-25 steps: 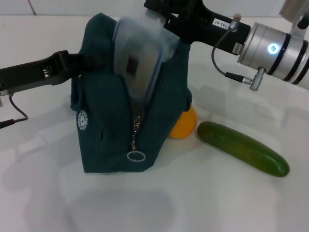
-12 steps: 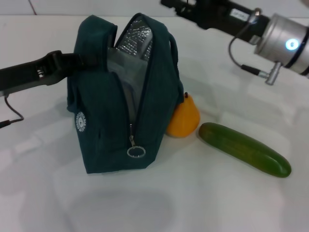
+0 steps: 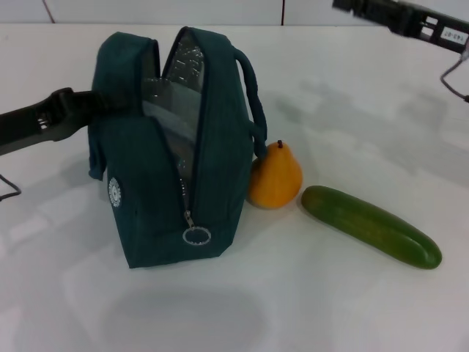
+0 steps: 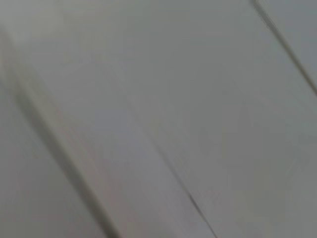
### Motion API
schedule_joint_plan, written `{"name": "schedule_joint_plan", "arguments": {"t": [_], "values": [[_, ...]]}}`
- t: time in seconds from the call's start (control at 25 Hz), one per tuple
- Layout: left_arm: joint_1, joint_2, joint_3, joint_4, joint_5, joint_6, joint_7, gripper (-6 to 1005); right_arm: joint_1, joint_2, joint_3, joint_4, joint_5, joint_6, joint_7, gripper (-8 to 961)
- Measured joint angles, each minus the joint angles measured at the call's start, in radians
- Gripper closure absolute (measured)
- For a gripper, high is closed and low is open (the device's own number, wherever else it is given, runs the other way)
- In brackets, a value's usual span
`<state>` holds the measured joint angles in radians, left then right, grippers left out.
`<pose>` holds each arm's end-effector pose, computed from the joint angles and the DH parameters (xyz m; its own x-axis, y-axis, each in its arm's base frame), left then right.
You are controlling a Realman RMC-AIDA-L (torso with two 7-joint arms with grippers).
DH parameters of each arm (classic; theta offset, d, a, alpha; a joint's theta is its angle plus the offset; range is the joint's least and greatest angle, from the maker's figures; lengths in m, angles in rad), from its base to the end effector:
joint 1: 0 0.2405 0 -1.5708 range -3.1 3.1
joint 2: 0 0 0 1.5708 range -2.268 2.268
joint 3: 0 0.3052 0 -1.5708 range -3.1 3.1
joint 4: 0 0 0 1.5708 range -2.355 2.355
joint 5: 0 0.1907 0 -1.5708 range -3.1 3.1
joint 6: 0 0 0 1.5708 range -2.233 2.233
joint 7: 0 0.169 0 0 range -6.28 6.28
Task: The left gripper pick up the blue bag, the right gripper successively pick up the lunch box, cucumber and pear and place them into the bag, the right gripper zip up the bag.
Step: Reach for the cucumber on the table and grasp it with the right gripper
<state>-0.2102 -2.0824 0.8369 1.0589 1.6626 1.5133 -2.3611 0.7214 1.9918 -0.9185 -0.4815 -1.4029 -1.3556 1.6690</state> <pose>-0.3000 0.3060 0.0252 0.0795 0.7309 0.6778 0.9133 -0.3259 0.2443 0.1894 0.4352 -0.0075 0.4400 -0.4259 -0.7906 -0.6442 -0.7630 0.0526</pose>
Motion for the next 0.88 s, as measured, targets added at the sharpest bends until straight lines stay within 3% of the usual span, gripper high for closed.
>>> {"name": "schedule_joint_plan", "arguments": {"t": [0.2, 0.32, 0.44, 0.6, 0.76, 0.84, 0.88], "values": [[-0.007, 0.0, -0.023, -0.019, 0.005, 0.009, 0.009, 955, -0.037, -0.07, -0.122, -0.2, -0.204, 0.011, 0.129, 67], [-0.009, 0.001, -0.023, -0.02, 0.005, 0.01, 0.01, 955, -0.02, -0.099, -0.136, -0.285, -0.368, -0.028, 0.215, 68], [-0.011, 0.001, -0.022, -0.027, 0.005, 0.01, 0.011, 954, 0.0, -0.109, -0.141, -0.393, -0.542, -0.086, 0.301, 71], [-0.012, 0.001, -0.022, -0.029, 0.005, 0.01, 0.011, 954, 0.043, -0.085, -0.143, -0.529, -0.781, -0.178, 0.418, 74], [-0.013, 0.001, -0.02, -0.029, 0.005, 0.01, 0.011, 954, 0.102, -0.031, -0.157, -0.617, -0.974, -0.279, 0.498, 77], [-0.013, 0.001, -0.021, -0.029, 0.003, 0.01, 0.011, 954, 0.148, 0.009, -0.175, -0.646, -1.091, -0.332, 0.552, 79], [-0.013, 0.001, -0.022, -0.029, 0.001, 0.01, 0.011, 954, 0.158, 0.014, -0.18, -0.644, -1.102, -0.337, 0.562, 80]]}}
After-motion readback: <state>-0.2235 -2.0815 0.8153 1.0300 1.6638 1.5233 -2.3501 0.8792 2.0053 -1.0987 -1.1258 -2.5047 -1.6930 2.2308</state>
